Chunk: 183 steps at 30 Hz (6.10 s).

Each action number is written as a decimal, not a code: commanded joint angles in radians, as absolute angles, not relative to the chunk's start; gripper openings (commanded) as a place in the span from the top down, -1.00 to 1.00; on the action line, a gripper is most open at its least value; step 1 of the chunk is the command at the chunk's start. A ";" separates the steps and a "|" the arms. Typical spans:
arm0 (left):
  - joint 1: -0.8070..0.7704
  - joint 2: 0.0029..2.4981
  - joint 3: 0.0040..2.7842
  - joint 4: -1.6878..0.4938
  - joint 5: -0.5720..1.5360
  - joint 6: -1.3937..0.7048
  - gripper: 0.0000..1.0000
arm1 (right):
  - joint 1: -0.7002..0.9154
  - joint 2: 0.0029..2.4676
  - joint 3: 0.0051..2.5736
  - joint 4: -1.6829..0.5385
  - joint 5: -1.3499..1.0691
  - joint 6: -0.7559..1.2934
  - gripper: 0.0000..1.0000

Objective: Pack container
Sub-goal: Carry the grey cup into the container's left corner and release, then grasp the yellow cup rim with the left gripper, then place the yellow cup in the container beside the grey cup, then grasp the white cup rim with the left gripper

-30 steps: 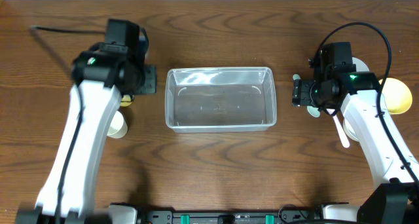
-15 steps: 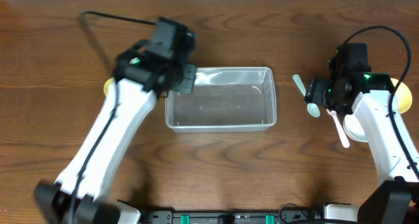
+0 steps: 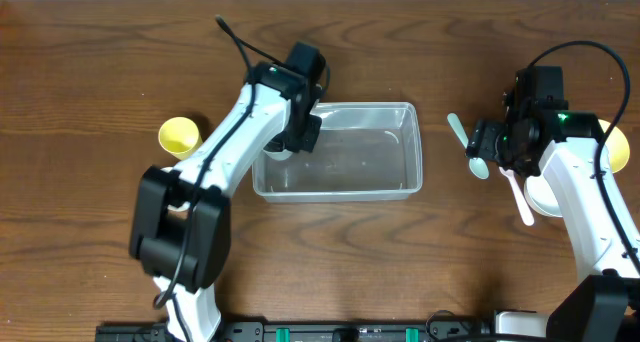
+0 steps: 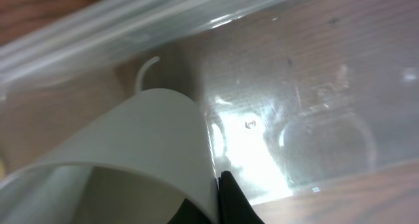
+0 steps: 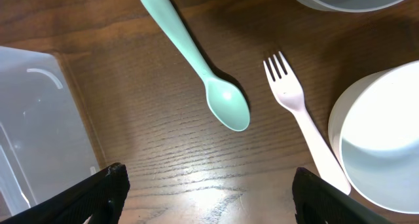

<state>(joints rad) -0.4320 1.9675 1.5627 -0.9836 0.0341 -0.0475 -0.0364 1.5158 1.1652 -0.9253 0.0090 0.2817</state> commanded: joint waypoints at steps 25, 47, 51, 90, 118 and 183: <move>-0.294 1.566 1.784 -1.163 -0.196 -0.022 -0.56 | -0.041 1.504 1.165 -0.931 0.019 0.279 -0.64; 0.077 1.878 1.544 -1.082 0.039 -0.087 -0.55 | -0.041 1.504 1.165 -0.936 0.019 0.279 -0.64; 0.077 1.932 1.544 -1.071 0.038 -0.087 -0.56 | -0.041 1.504 1.165 -0.936 0.019 0.279 -0.64; -0.165 1.550 1.713 -1.261 0.065 -0.091 0.88 | -0.041 1.504 1.165 -0.942 0.019 0.279 -0.64; -0.526 1.554 1.216 -0.970 0.033 -0.087 0.88 | -0.041 1.504 1.165 -0.950 0.019 0.279 -0.64; 0.051 1.771 1.200 -1.063 -0.025 -0.182 0.08 | -0.041 1.504 1.165 -0.954 0.019 0.273 -0.64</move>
<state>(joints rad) 0.0452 1.7405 1.2098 -1.0641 -0.0288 -0.1646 -0.0364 1.5154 1.1652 -0.9504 0.0090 0.2806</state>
